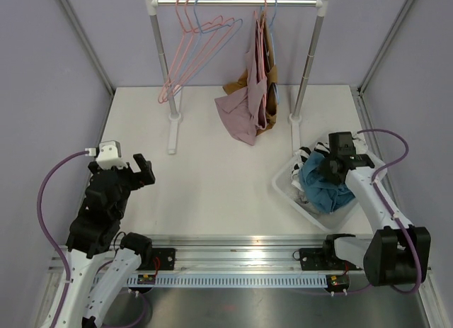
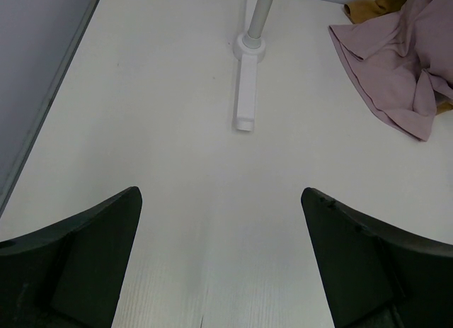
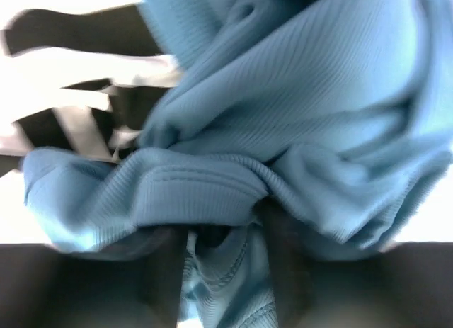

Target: Remove the tank top from the hanger

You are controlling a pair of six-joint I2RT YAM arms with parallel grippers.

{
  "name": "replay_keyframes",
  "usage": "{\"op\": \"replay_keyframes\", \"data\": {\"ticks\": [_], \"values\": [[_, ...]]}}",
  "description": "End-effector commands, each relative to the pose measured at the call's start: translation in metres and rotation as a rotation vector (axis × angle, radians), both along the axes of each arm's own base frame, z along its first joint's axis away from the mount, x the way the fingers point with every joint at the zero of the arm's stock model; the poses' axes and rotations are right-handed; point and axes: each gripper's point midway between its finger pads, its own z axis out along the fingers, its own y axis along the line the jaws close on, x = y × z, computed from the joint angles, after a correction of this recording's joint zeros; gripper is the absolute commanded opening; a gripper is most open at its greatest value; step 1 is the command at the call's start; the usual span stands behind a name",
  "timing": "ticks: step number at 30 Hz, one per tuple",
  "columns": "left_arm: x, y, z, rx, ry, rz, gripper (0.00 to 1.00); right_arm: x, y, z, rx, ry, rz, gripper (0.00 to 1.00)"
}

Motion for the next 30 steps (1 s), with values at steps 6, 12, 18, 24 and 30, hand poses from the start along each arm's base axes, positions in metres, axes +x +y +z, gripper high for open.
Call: {"op": "replay_keyframes", "data": {"ticks": [6,12,18,24,30], "values": [[0.004,0.002,0.02,-0.041,-0.079,0.027,0.99,-0.006,-0.038,0.132,-0.204,-0.197,-0.029,0.93],[0.003,0.016,0.021,-0.077,-0.063,0.138,0.99,0.01,0.049,0.24,0.078,-0.567,0.399,0.99],[0.008,0.003,0.014,-0.061,-0.02,0.063,0.99,0.028,0.106,0.31,0.308,-0.718,0.609,0.81],[0.013,-0.017,0.01,-0.06,-0.004,-0.055,0.99,0.048,0.159,0.356,0.207,-0.794,0.706,0.76],[0.014,-0.021,0.006,-0.054,0.012,-0.077,0.99,0.089,0.198,0.363,0.04,-0.795,0.76,0.61]]}}
